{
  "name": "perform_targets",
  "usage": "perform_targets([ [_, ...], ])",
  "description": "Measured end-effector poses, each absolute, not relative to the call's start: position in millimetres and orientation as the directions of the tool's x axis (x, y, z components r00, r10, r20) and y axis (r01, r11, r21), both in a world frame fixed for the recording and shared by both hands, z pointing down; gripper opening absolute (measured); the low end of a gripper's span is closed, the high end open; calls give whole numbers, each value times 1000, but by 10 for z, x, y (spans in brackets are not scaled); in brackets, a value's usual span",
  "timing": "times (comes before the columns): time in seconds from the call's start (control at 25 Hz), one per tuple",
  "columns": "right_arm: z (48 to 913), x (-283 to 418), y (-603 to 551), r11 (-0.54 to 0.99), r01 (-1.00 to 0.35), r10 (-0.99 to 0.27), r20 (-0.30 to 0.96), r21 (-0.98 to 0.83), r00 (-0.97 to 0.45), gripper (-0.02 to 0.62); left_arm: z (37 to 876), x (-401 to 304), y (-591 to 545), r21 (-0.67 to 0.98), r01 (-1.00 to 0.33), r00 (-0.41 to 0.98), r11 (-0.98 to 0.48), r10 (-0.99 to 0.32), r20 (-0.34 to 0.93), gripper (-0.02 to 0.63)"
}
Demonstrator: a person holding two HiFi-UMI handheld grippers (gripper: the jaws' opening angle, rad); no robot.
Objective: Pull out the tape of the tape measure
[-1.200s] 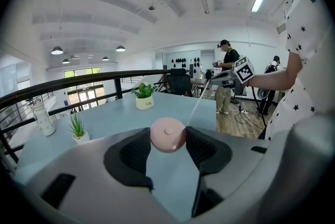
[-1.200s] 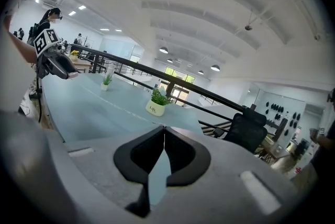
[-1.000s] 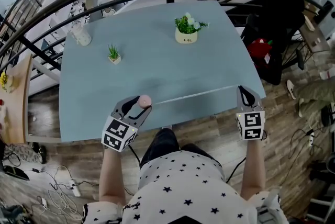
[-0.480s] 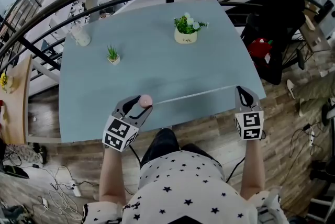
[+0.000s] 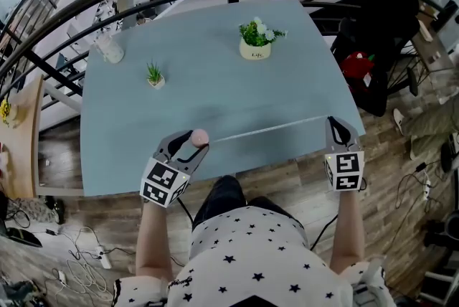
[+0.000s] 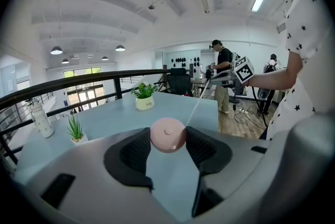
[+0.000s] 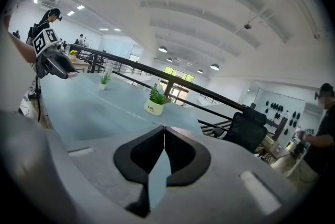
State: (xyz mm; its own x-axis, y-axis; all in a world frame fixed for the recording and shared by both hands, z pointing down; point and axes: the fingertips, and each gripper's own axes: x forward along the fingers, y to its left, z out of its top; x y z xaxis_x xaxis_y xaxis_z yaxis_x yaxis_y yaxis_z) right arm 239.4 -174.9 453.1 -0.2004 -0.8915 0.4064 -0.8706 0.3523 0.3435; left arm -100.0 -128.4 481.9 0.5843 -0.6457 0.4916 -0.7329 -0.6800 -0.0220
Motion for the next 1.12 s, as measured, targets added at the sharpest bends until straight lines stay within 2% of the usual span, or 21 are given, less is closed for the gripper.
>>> perform_targets([
  [0.32,4506,2527,-1762,308,-886,-903,400,346,-158,11,4830,-1071,-1295,-18,-739,581,-674,-649,491,209],
  [1.12,4547,2374,-1810,328,-886,-896,405,329,-181,11,4860,-1073,-1330,-10,-736,587,-677,-645,490,210],
])
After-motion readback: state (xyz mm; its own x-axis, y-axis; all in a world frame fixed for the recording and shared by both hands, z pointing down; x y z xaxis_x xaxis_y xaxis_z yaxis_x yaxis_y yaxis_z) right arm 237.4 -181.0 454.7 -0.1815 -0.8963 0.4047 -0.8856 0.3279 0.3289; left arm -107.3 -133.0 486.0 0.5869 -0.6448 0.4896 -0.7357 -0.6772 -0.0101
